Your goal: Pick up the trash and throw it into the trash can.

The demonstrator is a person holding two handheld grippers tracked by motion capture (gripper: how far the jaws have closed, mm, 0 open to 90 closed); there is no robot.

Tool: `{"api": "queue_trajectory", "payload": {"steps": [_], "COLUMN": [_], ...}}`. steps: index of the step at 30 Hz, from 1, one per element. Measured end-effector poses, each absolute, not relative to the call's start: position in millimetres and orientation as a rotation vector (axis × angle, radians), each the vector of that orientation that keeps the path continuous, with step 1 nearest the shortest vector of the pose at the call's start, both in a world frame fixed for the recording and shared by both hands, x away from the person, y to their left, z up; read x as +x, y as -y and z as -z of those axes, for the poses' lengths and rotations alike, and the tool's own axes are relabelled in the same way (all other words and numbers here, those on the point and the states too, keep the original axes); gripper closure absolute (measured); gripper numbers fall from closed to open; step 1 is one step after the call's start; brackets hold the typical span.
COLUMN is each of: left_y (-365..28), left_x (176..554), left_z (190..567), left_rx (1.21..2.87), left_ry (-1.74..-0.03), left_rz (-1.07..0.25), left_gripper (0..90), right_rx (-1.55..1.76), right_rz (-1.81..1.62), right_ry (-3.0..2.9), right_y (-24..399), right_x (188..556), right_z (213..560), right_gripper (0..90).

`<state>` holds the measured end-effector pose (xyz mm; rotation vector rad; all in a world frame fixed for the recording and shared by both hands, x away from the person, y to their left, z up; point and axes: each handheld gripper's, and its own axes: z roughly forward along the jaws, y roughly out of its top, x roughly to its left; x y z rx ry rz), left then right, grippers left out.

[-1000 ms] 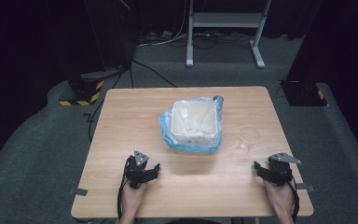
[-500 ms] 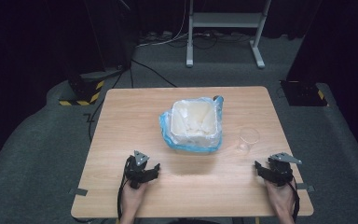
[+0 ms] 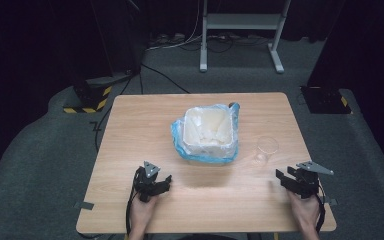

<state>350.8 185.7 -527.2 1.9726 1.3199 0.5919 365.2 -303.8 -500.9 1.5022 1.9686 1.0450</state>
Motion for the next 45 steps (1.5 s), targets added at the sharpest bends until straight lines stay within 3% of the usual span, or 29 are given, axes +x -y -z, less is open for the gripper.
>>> {"api": "queue_trajectory", "payload": {"steps": [33,45], "left_y": [-186,-186], "left_x": [351,351], "left_z": [527,527], "left_rx": [1.973,1.973], "left_ry": [-1.32,-1.32], "left_rz": [-0.592,-0.592], "left_gripper": [30.8,30.8], "right_rx": [1.391,1.393], "right_rz": [-1.165,-1.142], "right_ry": [-1.966,-1.964], "right_y": [295,289], "right_x": [379,406], "right_z": [436,425], "right_gripper": [47.5,52.3]}}
